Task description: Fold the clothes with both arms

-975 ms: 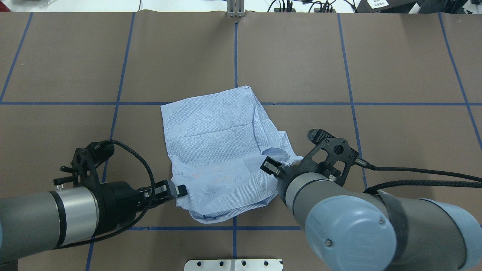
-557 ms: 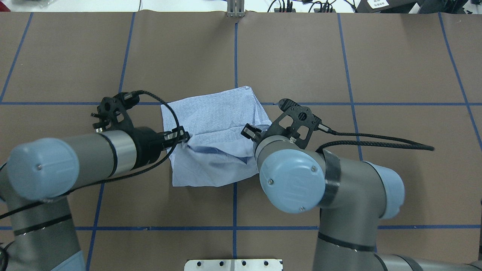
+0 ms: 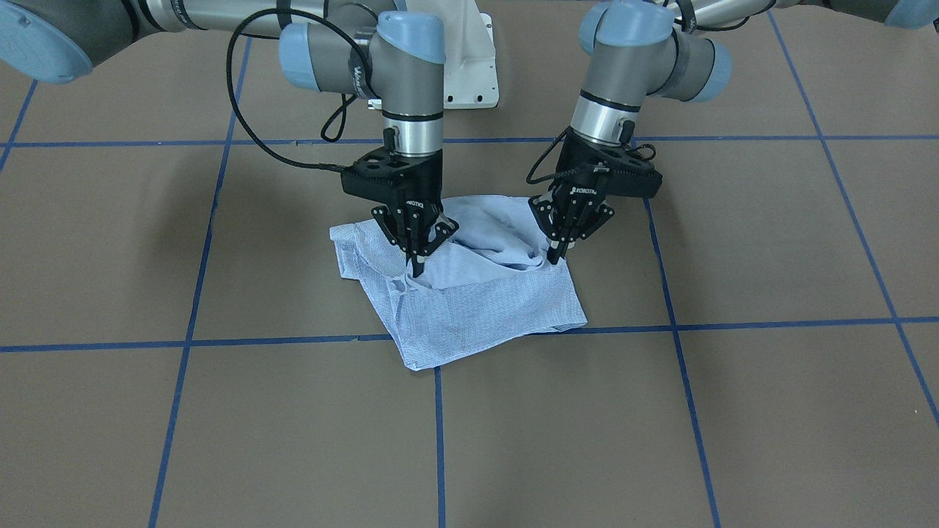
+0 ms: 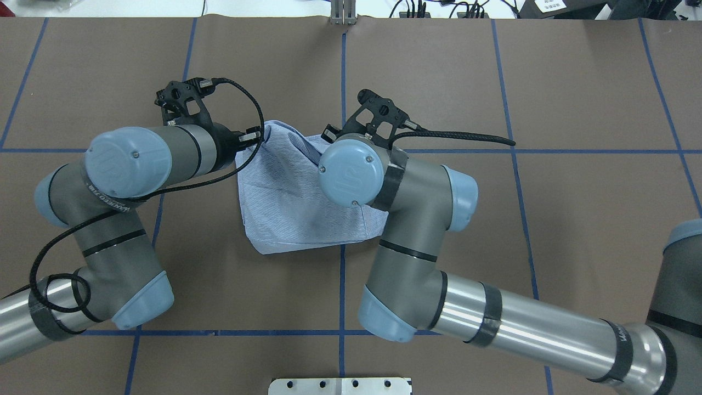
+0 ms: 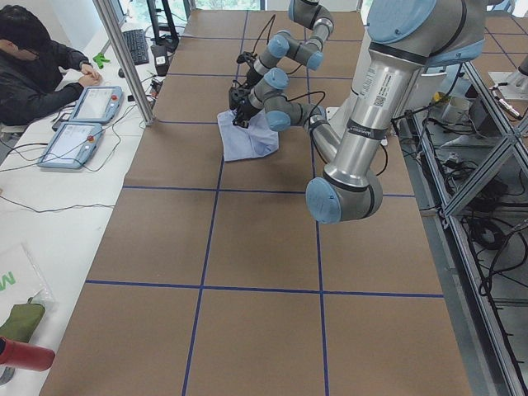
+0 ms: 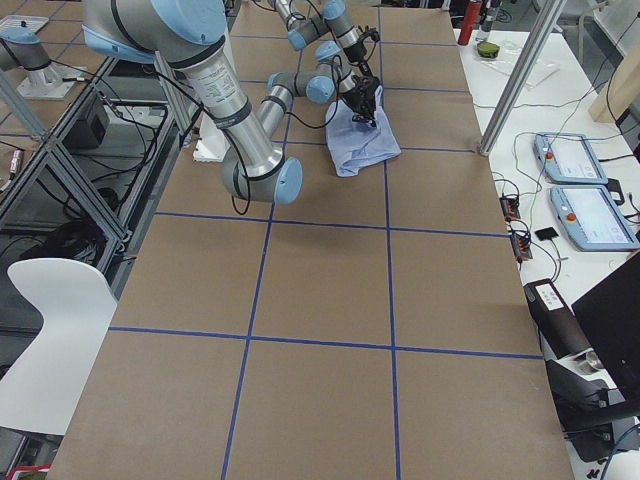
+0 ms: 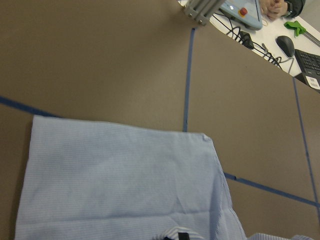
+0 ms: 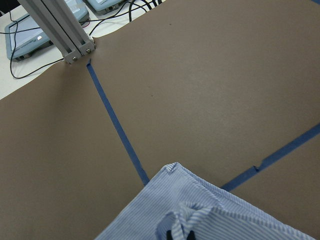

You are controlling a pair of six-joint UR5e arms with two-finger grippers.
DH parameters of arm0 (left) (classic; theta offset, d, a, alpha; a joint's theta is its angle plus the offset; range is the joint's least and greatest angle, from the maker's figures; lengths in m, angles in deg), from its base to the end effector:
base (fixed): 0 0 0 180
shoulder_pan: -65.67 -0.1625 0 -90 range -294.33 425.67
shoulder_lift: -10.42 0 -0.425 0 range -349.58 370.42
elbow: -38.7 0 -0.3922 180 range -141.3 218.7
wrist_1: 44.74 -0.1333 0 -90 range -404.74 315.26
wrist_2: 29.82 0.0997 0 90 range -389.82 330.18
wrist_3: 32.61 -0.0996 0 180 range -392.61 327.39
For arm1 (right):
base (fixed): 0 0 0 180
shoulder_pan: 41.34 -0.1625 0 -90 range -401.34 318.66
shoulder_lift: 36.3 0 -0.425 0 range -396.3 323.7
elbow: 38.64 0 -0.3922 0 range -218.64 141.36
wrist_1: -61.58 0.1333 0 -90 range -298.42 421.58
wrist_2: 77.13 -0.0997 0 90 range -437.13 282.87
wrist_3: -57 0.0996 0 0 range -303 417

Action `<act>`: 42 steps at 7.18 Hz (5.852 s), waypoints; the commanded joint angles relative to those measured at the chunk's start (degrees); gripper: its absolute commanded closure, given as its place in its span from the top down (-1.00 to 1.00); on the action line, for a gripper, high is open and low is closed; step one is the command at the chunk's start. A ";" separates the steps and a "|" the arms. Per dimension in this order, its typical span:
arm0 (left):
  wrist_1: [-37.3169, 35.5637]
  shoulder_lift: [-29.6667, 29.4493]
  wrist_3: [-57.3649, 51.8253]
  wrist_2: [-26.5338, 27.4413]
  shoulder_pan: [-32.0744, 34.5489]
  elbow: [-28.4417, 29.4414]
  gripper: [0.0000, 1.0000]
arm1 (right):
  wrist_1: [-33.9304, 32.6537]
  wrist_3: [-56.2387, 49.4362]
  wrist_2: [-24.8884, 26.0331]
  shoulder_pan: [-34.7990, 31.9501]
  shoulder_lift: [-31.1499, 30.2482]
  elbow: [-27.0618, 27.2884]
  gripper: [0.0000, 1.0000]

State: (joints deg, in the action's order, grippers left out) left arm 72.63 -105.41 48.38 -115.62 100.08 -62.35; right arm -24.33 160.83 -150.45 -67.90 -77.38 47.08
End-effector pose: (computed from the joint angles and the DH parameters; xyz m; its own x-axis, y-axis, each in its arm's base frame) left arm 0.4417 -0.4730 0.2630 0.4508 -0.1195 -0.8846 0.5543 0.8143 0.1725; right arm -0.5867 -0.4743 0.1542 0.4244 0.4681 0.7751 -0.7443 0.6678 0.0042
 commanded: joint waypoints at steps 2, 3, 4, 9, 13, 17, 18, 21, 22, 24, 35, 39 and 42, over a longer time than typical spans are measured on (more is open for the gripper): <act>6.10 -1.15 -3.53 0.11 0.57 10.14 -1.00 | 8.54 -2.56 -2.61 -2.53 3.99 -13.72 -1.00; 7.08 -1.06 -5.46 0.02 0.66 10.60 -0.24 | 8.65 -3.71 -2.88 -2.62 4.60 -13.91 -0.08; 7.26 -0.98 -8.96 -0.24 0.83 10.08 0.99 | 8.47 -8.59 -3.67 -3.14 6.17 -14.17 0.99; 1.05 2.18 -39.61 -19.98 15.39 3.15 1.00 | -7.38 -28.18 -27.80 -16.66 5.07 -2.91 1.00; -11.25 11.31 -73.57 -33.45 36.28 -4.60 1.00 | -18.21 -65.11 -45.73 -36.83 -21.18 23.75 1.00; -21.47 16.21 -96.45 -36.87 54.07 -3.11 1.00 | -18.95 -108.38 -55.15 -58.81 -46.56 26.96 1.00; -20.69 20.43 -95.84 -40.64 56.45 -2.76 1.00 | -16.43 -116.66 -58.05 -63.74 -55.95 26.87 1.00; -12.82 25.39 -88.10 -42.67 56.91 6.62 1.00 | -7.00 -107.76 -58.87 -66.43 -64.75 25.03 1.00; -10.95 28.96 -88.45 -47.92 56.91 9.09 1.00 | -3.52 -102.82 -58.52 -66.34 -64.57 25.02 1.00; -10.49 33.82 -89.59 -50.96 56.91 7.36 1.00 | -2.43 -101.97 -58.43 -66.25 -64.31 22.75 1.00; -26.84 29.60 -91.27 -50.87 58.23 4.88 1.00 | -2.87 -101.98 -60.01 -66.34 -67.53 22.03 1.00; -26.84 31.19 -91.27 -50.52 58.32 4.10 1.00 | -2.51 -101.89 -59.84 -66.34 -67.38 22.21 1.00; -26.84 31.63 -91.35 -50.43 58.32 4.10 1.00 | -2.51 -101.98 -59.75 -66.34 -67.29 22.47 1.00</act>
State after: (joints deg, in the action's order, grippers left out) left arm 45.79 -73.92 -42.97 -166.12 158.40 -58.24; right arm -26.84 58.92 -210.26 -134.24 -144.69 69.35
